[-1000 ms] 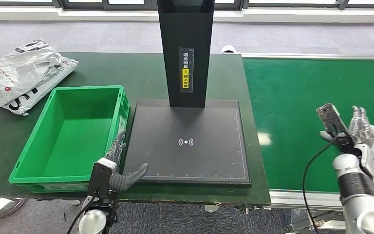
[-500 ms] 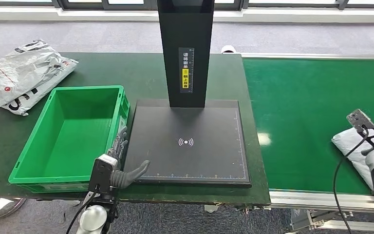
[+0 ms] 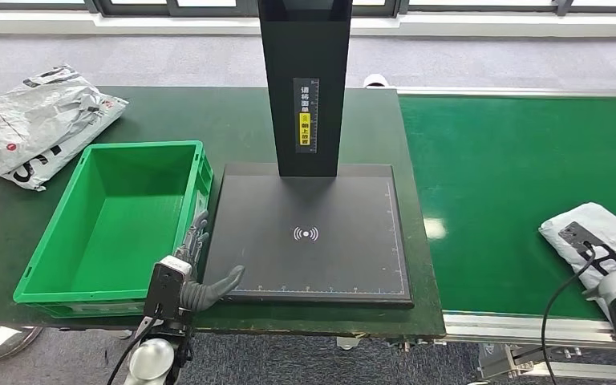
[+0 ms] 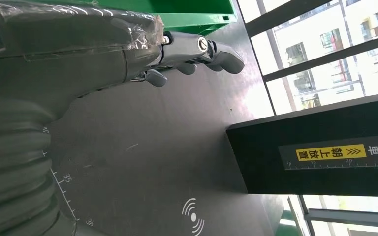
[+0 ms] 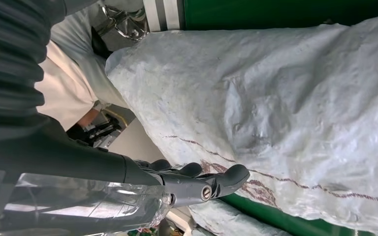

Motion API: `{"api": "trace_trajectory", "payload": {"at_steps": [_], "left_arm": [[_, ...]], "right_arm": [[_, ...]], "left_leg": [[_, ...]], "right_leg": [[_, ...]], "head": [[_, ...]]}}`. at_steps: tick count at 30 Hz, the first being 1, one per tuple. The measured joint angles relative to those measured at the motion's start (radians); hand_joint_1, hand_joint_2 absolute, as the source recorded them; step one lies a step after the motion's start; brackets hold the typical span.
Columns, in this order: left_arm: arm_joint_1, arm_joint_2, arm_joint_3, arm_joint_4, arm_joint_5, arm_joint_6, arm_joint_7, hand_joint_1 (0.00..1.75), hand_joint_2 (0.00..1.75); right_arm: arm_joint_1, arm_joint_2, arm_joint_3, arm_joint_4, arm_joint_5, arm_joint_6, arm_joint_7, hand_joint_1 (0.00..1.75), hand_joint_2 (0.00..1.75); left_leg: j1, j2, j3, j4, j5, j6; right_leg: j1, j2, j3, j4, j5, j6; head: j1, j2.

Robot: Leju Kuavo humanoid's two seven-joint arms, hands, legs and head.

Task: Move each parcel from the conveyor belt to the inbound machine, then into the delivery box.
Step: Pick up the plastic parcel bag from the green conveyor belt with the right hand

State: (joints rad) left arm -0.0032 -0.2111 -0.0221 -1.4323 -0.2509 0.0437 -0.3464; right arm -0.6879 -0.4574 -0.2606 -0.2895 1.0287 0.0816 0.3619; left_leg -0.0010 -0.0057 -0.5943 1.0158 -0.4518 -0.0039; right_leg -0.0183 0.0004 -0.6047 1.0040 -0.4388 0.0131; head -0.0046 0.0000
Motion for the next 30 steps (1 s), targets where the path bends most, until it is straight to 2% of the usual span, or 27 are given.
{"api": "trace_trajectory", "payload": {"at_steps": [9,30], "left_arm": [[0.017,0.011,0.0,-0.01,0.004,0.0,-0.004,0.0,1.75],[0.039,0.024,-0.001,-0.021,0.03,0.009,-0.017,0.0,1.75]], "right_arm": [[0.04,0.015,-0.038,0.008,-0.011,0.017,-0.019,0.0,1.75],[0.056,0.025,-0.138,0.01,-0.026,0.043,-0.032,0.0,1.75]], "left_leg": [[0.0,0.0,0.0,0.0,0.0,0.0],[0.0,0.0,0.0,0.0,-0.001,0.001]], "right_leg": [[0.0,-0.001,0.0,0.0,0.0,0.0],[0.0,-0.001,0.0,0.0,0.0,0.001]], "head": [[0.0,0.0],[0.0,0.0]]}}
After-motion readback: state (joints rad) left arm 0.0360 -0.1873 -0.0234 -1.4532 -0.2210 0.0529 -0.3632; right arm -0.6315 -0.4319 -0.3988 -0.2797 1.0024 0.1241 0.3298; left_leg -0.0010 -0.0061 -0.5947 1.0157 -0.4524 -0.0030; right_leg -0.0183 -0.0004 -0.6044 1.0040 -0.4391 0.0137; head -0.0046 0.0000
